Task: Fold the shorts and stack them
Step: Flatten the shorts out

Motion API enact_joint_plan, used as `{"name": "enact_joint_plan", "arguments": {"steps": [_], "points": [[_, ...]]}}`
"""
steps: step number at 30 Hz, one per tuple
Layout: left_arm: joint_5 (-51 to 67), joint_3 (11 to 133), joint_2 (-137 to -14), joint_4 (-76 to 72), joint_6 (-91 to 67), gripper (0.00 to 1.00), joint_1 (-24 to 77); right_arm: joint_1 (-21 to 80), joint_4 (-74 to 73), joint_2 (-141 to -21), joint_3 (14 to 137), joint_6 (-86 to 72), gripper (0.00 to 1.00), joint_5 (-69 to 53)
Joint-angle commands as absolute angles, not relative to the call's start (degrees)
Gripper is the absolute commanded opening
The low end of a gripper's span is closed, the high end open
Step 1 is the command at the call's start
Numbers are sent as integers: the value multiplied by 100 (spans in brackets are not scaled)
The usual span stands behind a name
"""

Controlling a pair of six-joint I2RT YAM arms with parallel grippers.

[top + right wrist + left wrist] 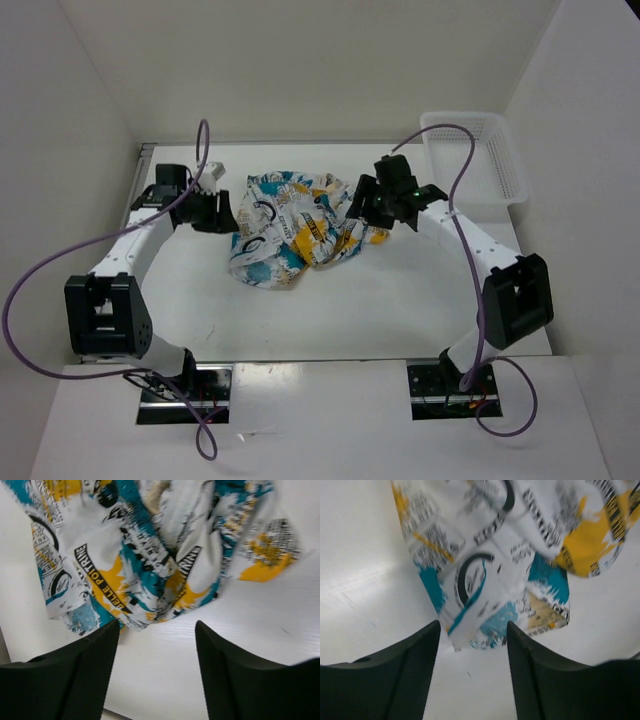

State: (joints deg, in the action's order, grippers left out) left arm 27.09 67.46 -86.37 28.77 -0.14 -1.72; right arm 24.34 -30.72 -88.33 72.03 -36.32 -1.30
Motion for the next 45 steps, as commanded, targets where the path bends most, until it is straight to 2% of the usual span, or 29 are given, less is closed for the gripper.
{"name": "enact_joint_plan", "arguments": {"steps": [1,3,7,8,9,11,12,13,15,19,20,21,23,24,28,30,32,33,34,35,36,40,45], "points": [[2575,5855,-8255,2830,0,65,-176,2671,-2778,-9254,7453,-3516,72,-849],[2654,5547,-8191,2716,0,66,-37,2672,-2698,-9614,7584,-3577,72,-1194],[2707,5458,-8331,2654,0,31,446,2733,-2576,-10177,7699,-3630,65,-1625],[2768,5536,-8384,2654,0,18,561,2733,-2506,-10239,7699,-3699,61,-1626],[2769,5598,-8437,2602,0,18,667,2733,-2505,-10361,7699,-3700,60,-1626],[2988,5599,-8569,2409,0,20,1027,2733,-2435,-10502,7751,-3700,60,-1687],[3040,5599,-8622,2339,0,32,1150,2733,-2435,-10590,7830,-3700,60,-1740],[3041,5599,-8761,2216,0,38,1395,2733,-2435,-10730,7831,-3700,60,-1740],[3094,5669,-8929,2110,0,45,1607,2733,-2286,-10863,7945,-3779,60,-1793],[2910,5792,-9333,1960,0,47,1828,2733,-2171,-11170,8068,-3894,57,-1793],[2744,5853,-9334,1960,0,50,1828,2733,-2119,-11171,8068,-3981,53,-1732],[2673,5932,-9430,1908,0,53,1828,2733,-2118,-11171,8068,-3981,42,-1731],[2672,5994,-9640,1663,0,54,1828,2733,-2118,-11171,8129,-3981,29,-1618],[2750,6072,-9720,1600,0,56,1828,2733,-2118,-11171,8130,-3981,18,-1617],[2909,6222,-10002,1266,0,63,1942,2733,-2241,-11171,8183,-3981,0,-1442],[2961,6223,-10142,1030,0,64,1942,2733,-2241,-11005,8183,-3981,0,-1441],[2962,6301,-10238,958,0,58,1942,2733,-2303,-10917,8235,-3929,0,-1301],[2866,6302,-10352,958,0,49,1942,2733,-2303,-10829,8235,-3929,0,-1301],[2770,6389,-10406,1036,0,36,1942,2733,-2364,-10828,8235,-3929,0,-1240],[2690,6529,-10458,1237,0,6,1942,2733,-2434,-10759,8296,-3929,0,-1239],[2689,6626,-10459,1361,0,0,1942,2733,-2487,-10680,8358,-3929,0,-1187],[2286,6759,-10012,1626,0,0,1671,2628,-2619,-10345,8429,-3876,0,-1134],[2469,6873,-9782,1731,0,0,1591,2566,-2821,-10151,8613,-3744,0,-1134]]}}
